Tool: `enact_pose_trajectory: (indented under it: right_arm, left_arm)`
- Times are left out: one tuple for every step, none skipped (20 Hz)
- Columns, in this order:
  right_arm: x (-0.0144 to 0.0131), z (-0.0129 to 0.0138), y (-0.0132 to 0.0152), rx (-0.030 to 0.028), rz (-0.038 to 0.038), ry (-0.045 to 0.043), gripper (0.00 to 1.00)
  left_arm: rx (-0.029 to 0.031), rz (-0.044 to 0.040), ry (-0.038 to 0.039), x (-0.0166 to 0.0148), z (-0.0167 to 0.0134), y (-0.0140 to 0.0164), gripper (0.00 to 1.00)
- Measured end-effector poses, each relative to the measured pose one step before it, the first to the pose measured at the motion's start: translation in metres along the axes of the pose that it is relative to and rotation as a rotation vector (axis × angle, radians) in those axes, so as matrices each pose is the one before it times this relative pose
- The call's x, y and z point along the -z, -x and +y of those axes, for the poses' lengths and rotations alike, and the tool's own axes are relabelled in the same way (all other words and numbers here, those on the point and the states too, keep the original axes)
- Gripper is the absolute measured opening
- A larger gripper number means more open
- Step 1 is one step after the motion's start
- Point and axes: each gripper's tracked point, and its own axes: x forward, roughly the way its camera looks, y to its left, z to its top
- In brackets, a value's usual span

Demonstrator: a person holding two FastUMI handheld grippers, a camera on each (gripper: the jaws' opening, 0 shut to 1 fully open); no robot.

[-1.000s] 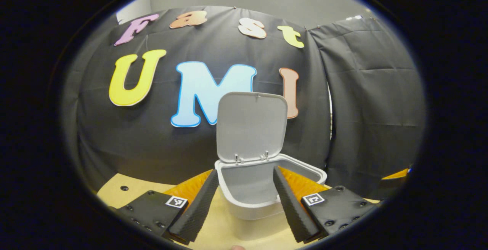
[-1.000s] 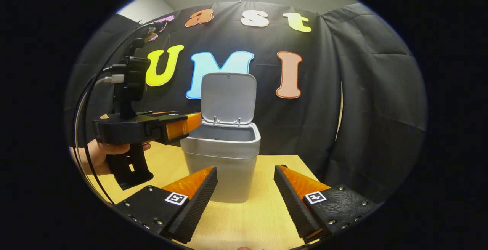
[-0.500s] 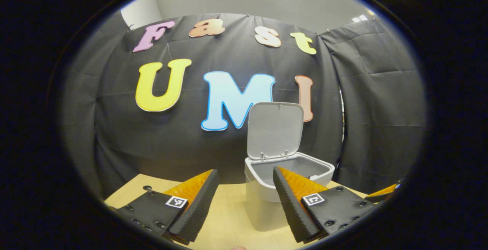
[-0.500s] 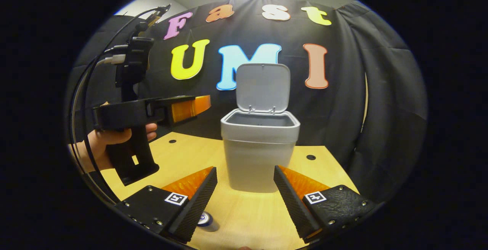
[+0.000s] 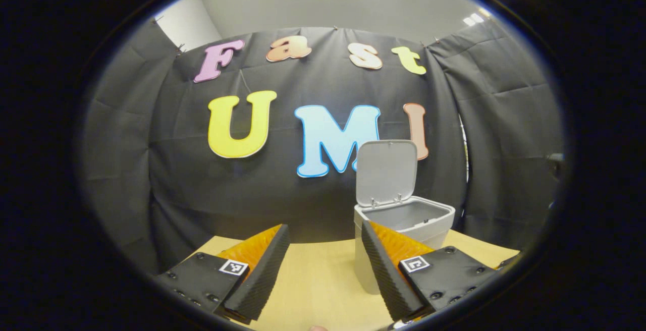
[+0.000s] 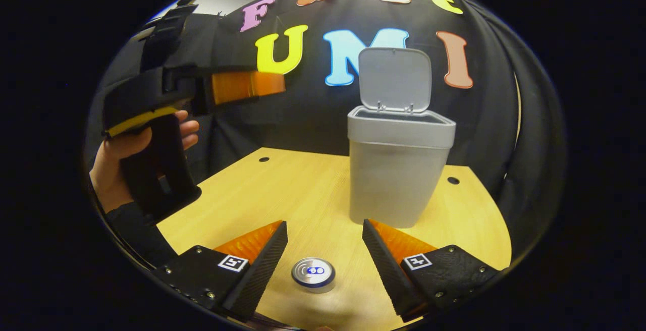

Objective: Press the lid of the desktop garbage bin to open it, pick up the crumpled paper on the desktop and throw it into the bin, then pick up the pop can on the desktop and drop it into the bin, and finally close the garbage bin lid.

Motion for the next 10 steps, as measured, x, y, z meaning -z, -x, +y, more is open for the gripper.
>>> enact_pose_trajectory:
  right_arm:
    - [0.00502,0.00231,-0.00217,-0.00169,0.02200,-0.00054,0.96]
    - [0.00798,0.00286,-0.00066,-0.00224,0.02325,0.00270,0.96]
    - [0.00574,0.00172,-0.00168,-0.00211,0.02073,0.00505,0.96]
    - [0.00732,0.00219,-0.00135,-0.00522,0.02468,0.00369,0.96]
    - [0.00788,0.00248,-0.00298,-0.00798,0.02703,0.00155,0.96]
    - [0.00819,0.00219,-0.00324,-0.00388,0.02984,0.00238,0.96]
    - [0.00579,0.00221,-0.00435,-0.00808,0.02643,0.00283,0.96]
    - [0.00390,-0.00001,-0.00549,-0.00377,0.02833,0.00216,0.96]
    - [0.00399,-0.00042,-0.00485,-0.00583,0.02911,0.00487,0.96]
    - [0.00655,-0.00223,-0.00368,0.00634,0.03137,0.00605,0.96]
  left_arm:
    - [-0.00459,0.00100,0.00619,-0.00063,0.00388,0.00515,0.96]
    - [-0.00532,-0.00201,0.00317,-0.00102,0.00480,0.00392,0.95]
    - [-0.00271,-0.00372,-0.00016,-0.00194,0.00293,0.00413,0.95]
    - [-0.00140,-0.00552,-0.00230,-0.00303,0.00297,0.00334,0.95]
    - [-0.00199,-0.00319,-0.00464,-0.00159,0.00322,0.00306,0.95]
    - [-0.00085,-0.00017,-0.00320,-0.00169,0.00264,0.00172,0.95]
    - [0.00173,-0.00197,0.00280,-0.00027,0.00239,0.00250,0.95]
    - [0.00025,-0.00295,0.00359,-0.00139,0.00133,-0.00015,0.95]
    - [-0.00260,0.00344,0.00184,0.00108,0.00167,0.00014,0.95]
    - [-0.00488,0.00617,0.00145,0.00176,0.00213,-0.00046,0.94]
